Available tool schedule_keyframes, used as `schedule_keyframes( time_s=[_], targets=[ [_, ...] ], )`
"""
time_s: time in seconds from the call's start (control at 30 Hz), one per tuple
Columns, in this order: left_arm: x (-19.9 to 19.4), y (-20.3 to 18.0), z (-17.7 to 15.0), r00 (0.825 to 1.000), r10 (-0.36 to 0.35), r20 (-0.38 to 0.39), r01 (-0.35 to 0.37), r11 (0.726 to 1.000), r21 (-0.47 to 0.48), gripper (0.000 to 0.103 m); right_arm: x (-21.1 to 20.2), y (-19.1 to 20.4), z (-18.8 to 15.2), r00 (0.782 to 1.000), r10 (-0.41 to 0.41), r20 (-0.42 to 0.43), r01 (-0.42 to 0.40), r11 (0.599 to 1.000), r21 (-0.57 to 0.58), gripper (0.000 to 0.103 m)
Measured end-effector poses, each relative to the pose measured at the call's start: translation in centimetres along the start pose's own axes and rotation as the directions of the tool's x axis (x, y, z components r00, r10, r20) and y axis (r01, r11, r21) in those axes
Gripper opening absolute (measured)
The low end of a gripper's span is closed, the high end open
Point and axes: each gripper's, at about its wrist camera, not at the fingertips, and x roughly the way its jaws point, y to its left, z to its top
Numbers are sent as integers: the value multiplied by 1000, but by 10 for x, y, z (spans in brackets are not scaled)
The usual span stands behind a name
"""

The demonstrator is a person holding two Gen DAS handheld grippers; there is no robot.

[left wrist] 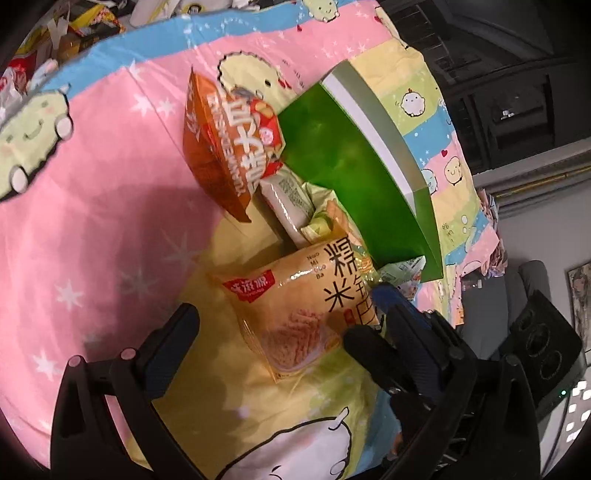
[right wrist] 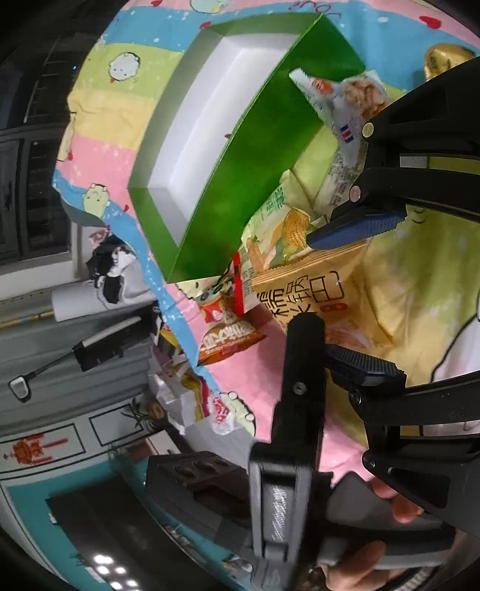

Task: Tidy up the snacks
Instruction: 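Move the right tool to the yellow rice-cracker bag and grasp it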

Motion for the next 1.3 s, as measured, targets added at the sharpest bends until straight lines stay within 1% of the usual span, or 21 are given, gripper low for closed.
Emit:
schedule_keyframes(
  time_s=[0.03, 0.1, 0.13, 0.17, 0.2, 0.27, 0.4, 0.53, 0.63, 0.7, 0.83, 0.93, 1.0, 1.07, 1.17, 1.3],
  targets=[
    [1, 1, 0, 1000, -1, -3, 1, 1000, 1, 99, 2, 0, -1, 1000, 8, -9, -8, 1000, 2, 56],
    [0, 2, 0, 1000, -2, -1, 2, 1000, 11, 92, 3, 3, -5, 1000, 18, -24, -18, 1000, -1, 54],
    [0, 2, 1, 1000, -13, -5, 13, 1000, 16, 90, 1, 4, -9, 999, 17, -33, -17, 1000, -2, 53],
    [2, 2, 1, 999, -28, -15, 28, 999, 20, 79, 0, 5, -12, 999, 17, -38, -17, 1000, -1, 53],
    [3, 1, 0, 999, -29, -23, 29, 999, 25, 74, -3, 4, -16, 999, 26, -46, -26, 1000, 11, 53],
    [8, -2, -5, 999, -21, -44, 24, 998, 61, 71, -7, 3, -23, 998, 37, -56, -35, 999, 39, 53],
    [11, -10, -13, 999, 3, -54, 4, 992, 130, 71, -14, -5, -40, 993, 93, -74, -83, 988, 134, 53],
    [13, -19, -21, 996, 66, -57, -52, 973, 223, 70, -17, -6, -50, 993, 95, -75, -82, 984, 160, 53],
    [14, -23, -27, 993, 110, -41, -93, 951, 295, 68, -18, -8, -49, 996, 63, -66, -52, 986, 160, 53],
    [14, -24, -30, 992, 124, -34, -106, 940, 324, 64, -14, -8, -48, 996, 42, -77, -30, 989, 143, 53],
    [16, -23, -32, 991, 131, -26, -114, 930, 349, 59, -6, -6, -45, 996, 22, -85, -15, 996, 88, 53],
    [20, -24, -33, 991, 133, -32, -113, 927, 358, 57, 2, -10, -44, 994, 36, -103, -25, 994, 106, 53],
    [23, -29, -34, 991, 133, -27, -114, 924, 366, 57, 7, -16, -47, 992, 76, -104, -59, 986, 155, 53],
    [23, -31, -34, 991, 132, -23, -114, 923, 367, 57, 7, -19, -49, 992, 97, -84, -81, 981, 179, 49],
    [25, -36, -35, 990, 140, -11, -125, 917, 378, 57, 5, -17, -52, 994, 93, -61, -80, 979, 185, 43],
    [24, -44, -39, 988, 156, 11, -147, 901, 409, 57, 0, -14, -56, 996, 83, -35, -75, 979, 188, 41]
  ],
)
